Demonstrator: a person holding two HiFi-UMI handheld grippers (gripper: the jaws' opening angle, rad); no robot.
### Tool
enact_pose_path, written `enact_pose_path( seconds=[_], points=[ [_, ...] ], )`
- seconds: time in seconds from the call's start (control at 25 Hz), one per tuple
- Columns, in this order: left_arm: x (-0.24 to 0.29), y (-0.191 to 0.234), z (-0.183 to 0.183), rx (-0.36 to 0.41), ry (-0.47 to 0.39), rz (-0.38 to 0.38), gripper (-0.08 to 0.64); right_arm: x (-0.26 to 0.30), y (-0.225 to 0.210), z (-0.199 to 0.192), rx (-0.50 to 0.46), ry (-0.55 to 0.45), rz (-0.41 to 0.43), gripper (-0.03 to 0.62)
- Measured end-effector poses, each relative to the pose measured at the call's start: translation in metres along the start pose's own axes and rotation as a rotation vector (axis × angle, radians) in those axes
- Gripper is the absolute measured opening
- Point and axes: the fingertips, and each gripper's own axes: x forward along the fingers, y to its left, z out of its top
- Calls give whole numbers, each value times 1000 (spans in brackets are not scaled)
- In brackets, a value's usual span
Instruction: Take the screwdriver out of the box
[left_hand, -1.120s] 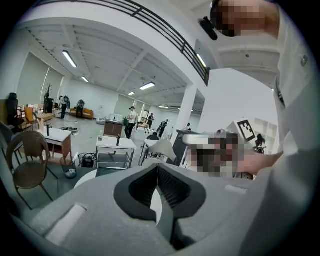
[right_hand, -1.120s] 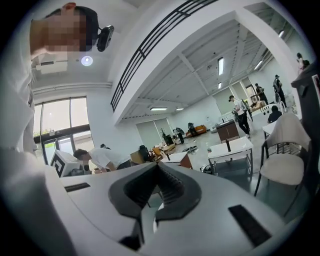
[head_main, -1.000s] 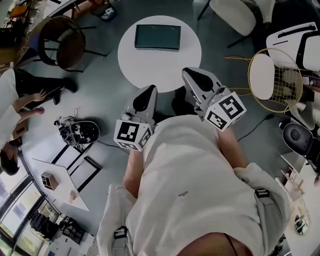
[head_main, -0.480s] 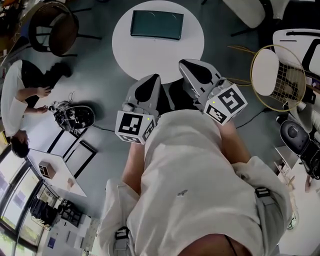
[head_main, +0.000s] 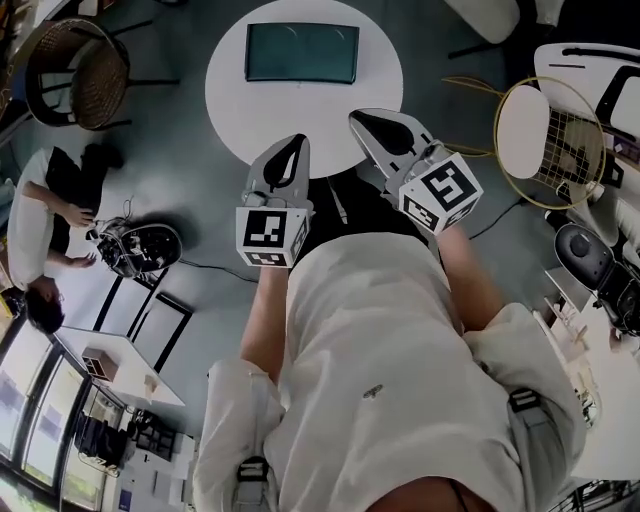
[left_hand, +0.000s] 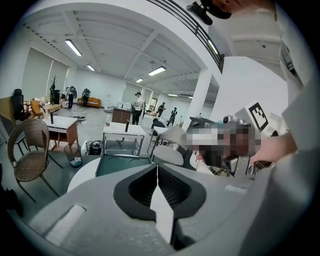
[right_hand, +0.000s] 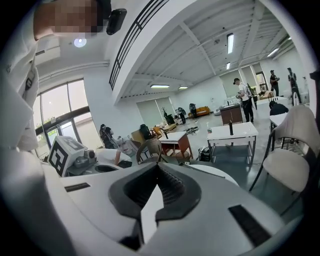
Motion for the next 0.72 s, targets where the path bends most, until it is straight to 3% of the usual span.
enact_pose_path(
  seconds=[0.36,0.56,0.72],
  points=[
    [52,32,-43,-5,63,8,12,47,-43,-37,-28,100,-37,6],
    [79,43,-59,62,80,-12,12,66,-63,-53,-59,146,-65,6],
    [94,55,-73,72,105,-19,12,83,-75,-66,-84,188,-78,6]
  ],
)
